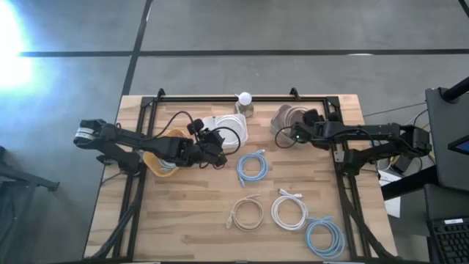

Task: Sort HDMI cables
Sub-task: Put the top right brown hdmi cable into the gray bin

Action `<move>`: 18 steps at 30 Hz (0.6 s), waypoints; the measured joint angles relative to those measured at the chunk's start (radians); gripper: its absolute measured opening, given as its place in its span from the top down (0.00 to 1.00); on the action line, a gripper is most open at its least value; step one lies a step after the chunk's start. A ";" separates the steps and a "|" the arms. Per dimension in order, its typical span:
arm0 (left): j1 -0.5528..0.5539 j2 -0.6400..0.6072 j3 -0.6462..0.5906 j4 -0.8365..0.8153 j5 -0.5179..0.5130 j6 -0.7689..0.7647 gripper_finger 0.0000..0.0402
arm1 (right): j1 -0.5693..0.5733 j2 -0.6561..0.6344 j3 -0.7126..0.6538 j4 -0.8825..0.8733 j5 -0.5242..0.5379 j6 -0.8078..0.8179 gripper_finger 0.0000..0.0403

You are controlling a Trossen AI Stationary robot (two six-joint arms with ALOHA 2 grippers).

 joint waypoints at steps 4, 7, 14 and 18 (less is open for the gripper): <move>0.000 0.000 0.000 0.000 0.000 0.000 0.59 | 0.000 0.000 0.005 0.030 0.000 0.001 0.90; 0.000 0.000 0.000 0.000 0.000 0.000 0.59 | 0.000 0.000 0.005 0.030 -0.004 0.001 0.90; 0.000 0.000 0.000 0.000 0.000 0.000 0.59 | -0.010 0.000 0.001 0.029 -0.013 0.001 0.90; 0.000 0.000 0.000 0.000 0.000 0.000 0.59 | -0.010 -0.001 0.000 0.026 -0.038 -0.001 0.89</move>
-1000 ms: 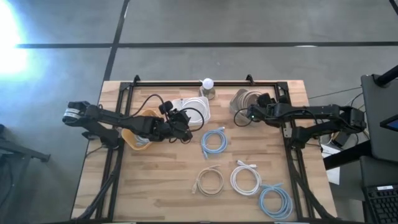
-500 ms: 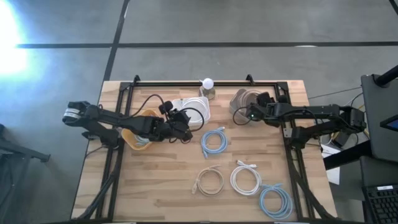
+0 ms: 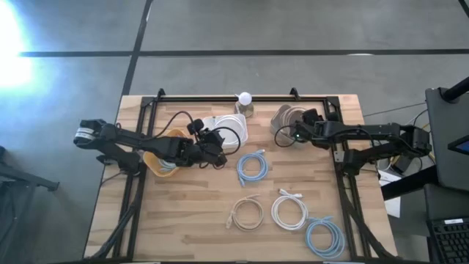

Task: Sort HDMI cables
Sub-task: Put the top right brown hdmi cable into the gray bin, then put the top blue hdmi cable into the yellow bin

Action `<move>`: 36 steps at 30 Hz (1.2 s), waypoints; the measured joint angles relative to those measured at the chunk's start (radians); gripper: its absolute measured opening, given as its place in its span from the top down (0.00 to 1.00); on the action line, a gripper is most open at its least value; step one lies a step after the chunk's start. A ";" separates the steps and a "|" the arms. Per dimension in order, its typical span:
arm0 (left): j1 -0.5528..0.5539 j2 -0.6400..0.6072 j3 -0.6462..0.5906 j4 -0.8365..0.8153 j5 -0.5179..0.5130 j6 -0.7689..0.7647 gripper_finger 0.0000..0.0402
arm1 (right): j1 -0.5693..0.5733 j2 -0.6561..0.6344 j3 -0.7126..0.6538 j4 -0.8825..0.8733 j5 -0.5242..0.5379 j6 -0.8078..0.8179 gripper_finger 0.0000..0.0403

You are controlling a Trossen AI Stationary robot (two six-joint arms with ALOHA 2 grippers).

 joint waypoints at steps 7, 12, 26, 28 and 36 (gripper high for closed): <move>0.000 0.000 0.000 0.000 0.000 0.000 0.59 | 0.001 0.000 0.000 0.001 -0.021 -0.006 0.83; 0.000 0.000 0.000 0.000 0.000 0.000 0.59 | 0.001 0.000 0.000 0.001 -0.029 -0.014 0.81; 0.000 0.000 0.000 0.000 0.000 0.000 0.59 | 0.002 -0.005 0.005 0.002 -0.031 -0.036 0.66; 0.000 0.000 0.000 0.000 0.000 0.000 0.59 | 0.004 -0.011 0.018 0.000 -0.031 -0.047 0.65; 0.000 0.000 0.000 0.000 0.000 0.000 0.59 | 0.038 -0.036 0.106 -0.004 -0.031 -0.095 0.65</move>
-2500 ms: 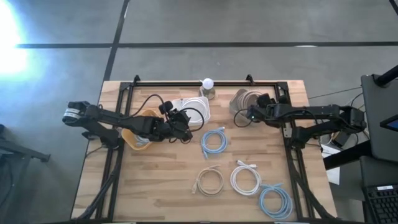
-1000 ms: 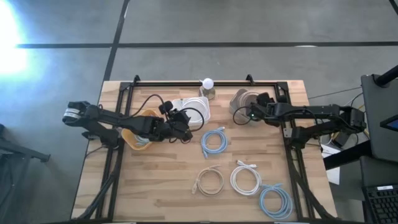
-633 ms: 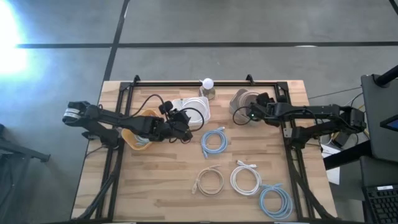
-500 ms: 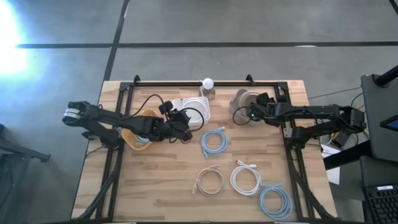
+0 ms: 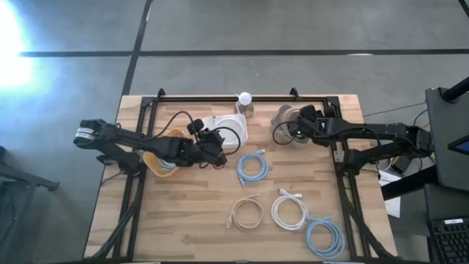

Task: Sort HDMI cables
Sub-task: Put the top blue hdmi cable into the yellow bin

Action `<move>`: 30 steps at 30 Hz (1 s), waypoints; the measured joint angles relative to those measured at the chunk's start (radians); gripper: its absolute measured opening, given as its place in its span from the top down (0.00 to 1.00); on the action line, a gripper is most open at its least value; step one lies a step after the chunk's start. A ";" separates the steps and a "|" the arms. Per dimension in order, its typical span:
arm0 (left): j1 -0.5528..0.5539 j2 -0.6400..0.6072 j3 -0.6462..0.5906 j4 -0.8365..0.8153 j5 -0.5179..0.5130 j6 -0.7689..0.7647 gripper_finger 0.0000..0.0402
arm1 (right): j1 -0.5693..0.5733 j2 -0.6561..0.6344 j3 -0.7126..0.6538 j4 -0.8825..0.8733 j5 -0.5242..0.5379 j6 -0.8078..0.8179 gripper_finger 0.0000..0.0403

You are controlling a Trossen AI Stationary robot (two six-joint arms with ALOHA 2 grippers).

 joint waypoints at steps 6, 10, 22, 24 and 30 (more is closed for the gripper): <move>0.000 0.000 0.000 0.000 0.000 0.000 0.59 | 0.035 -0.001 0.031 0.000 0.000 0.002 0.70; 0.000 0.000 0.000 0.000 0.000 0.000 0.59 | 0.068 -0.001 0.047 0.009 0.000 0.003 0.72; 0.000 0.000 0.000 0.009 0.000 0.000 0.59 | 0.127 -0.001 0.049 0.081 -0.001 -0.001 0.75; 0.004 0.000 0.000 0.028 -0.008 0.000 0.59 | 0.127 -0.001 0.049 0.081 -0.005 -0.001 0.76; 0.005 0.000 0.000 0.034 -0.008 -0.029 0.59 | 0.128 -0.001 0.049 0.082 -0.011 -0.002 0.75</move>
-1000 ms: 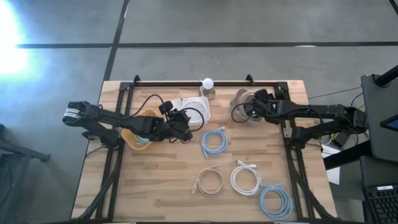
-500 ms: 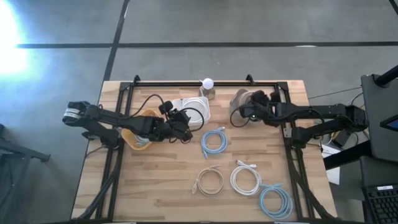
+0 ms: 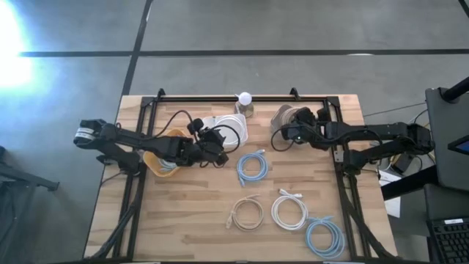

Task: Sort HDMI cables
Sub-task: Put the top blue hdmi cable into the yellow bin

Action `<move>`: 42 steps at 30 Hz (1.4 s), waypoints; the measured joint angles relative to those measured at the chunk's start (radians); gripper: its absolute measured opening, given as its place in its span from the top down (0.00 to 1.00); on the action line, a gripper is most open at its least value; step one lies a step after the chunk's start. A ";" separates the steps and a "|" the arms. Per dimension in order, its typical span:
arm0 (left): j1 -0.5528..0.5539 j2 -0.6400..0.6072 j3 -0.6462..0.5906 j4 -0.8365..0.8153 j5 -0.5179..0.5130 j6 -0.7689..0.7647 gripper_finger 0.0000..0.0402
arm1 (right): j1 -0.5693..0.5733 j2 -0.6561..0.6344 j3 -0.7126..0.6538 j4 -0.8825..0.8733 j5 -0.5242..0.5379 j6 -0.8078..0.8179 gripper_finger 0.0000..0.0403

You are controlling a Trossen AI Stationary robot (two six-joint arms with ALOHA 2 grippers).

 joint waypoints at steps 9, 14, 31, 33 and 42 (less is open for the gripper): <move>-0.012 -0.003 0.017 -0.009 0.236 0.051 0.59 | 0.089 0.000 0.000 0.004 -0.103 -0.045 0.76; -0.048 -0.017 0.035 -0.012 0.294 0.066 0.59 | 0.190 0.000 0.000 0.026 -0.146 -0.044 0.75; -0.144 -0.258 0.036 -0.121 0.292 0.024 0.59 | 0.274 0.022 0.000 0.157 -0.395 -0.033 0.62; -0.144 -0.272 0.036 -0.129 0.291 0.025 0.59 | 0.274 0.050 0.000 0.203 -0.420 -0.033 0.60; -0.144 -0.258 0.018 -0.169 0.262 0.016 0.59 | 0.278 0.277 0.000 0.360 -0.494 0.087 0.58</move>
